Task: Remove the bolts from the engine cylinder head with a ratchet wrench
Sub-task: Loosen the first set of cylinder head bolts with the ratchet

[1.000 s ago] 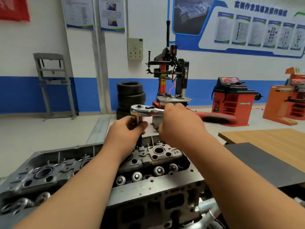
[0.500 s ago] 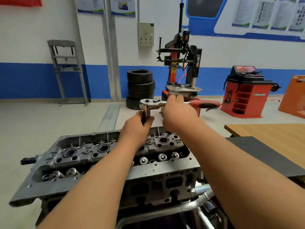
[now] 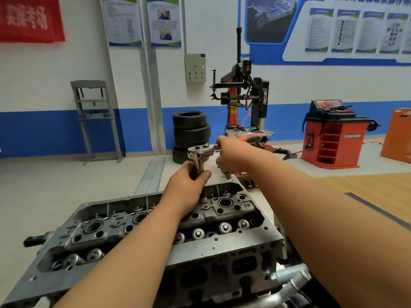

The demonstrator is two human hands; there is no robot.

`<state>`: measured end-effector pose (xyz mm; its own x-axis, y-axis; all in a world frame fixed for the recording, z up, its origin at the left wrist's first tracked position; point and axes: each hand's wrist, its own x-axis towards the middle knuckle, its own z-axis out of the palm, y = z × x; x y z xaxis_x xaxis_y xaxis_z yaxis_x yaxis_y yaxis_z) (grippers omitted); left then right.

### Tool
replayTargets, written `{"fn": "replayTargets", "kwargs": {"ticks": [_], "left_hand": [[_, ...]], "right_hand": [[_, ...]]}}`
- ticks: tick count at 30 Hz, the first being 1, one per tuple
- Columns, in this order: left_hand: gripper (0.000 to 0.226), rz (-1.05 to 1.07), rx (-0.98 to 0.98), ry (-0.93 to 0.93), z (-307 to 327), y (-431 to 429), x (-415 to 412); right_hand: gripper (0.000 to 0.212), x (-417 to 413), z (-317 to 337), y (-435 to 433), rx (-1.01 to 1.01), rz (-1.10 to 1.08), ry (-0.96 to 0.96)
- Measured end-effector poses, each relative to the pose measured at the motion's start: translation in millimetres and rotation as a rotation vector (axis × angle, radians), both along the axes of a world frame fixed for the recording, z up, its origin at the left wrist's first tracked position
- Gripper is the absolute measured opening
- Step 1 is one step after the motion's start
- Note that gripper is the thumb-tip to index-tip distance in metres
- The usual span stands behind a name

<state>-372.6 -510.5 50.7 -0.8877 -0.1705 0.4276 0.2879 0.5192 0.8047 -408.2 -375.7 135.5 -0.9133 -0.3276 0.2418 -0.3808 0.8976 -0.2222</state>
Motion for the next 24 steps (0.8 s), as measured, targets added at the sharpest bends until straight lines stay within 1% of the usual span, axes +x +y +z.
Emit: {"fn": "replayTargets", "kwargs": {"ticks": [2, 4, 6, 8, 13, 16, 18, 22, 24], "left_hand": [[0.01, -0.028, 0.011, 0.009, -0.6, -3.7, 0.6], [0.006, -0.065, 0.018, 0.006, -0.3, -5.8, 1.6], [0.01, -0.101, 0.031, 0.027, 1.5, -4.5, 3.8], [0.012, -0.118, 0.064, 0.054, 2.4, -3.4, 4.0], [0.012, -0.117, 0.103, 0.066, 1.8, -4.5, 2.3], [0.011, -0.125, 0.104, 0.086, 2.1, -4.7, 3.3], [0.009, -0.137, 0.126, 0.08, 2.7, -4.4, 3.9], [0.006, -0.14, 0.142, 0.041, 4.6, -2.9, 4.0], [0.007, -0.135, 0.157, 0.007, 5.2, -2.7, 3.4]], "right_hand": [[0.04, -13.6, 2.5, -16.2, 0.005, 0.005, -0.023], [0.046, -20.5, -0.1, -27.8, 0.006, -0.008, -0.025], [0.054, -18.1, -2.9, -28.2, 0.011, -0.018, -0.03], [0.057, -6.2, -5.7, -17.6, 0.018, -0.042, -0.021], [0.058, 54.4, -22.6, 7.8, 0.221, -0.255, 0.205], [0.05, 94.0, -34.1, 14.9, 0.26, -0.188, 0.329], [0.044, 99.0, -34.7, 18.4, 0.248, -0.148, 0.38], [0.024, 60.3, -17.8, 21.2, 0.146, -0.175, 0.312], [0.027, 28.4, -13.7, 13.7, 0.102, -0.153, 0.243]]}}
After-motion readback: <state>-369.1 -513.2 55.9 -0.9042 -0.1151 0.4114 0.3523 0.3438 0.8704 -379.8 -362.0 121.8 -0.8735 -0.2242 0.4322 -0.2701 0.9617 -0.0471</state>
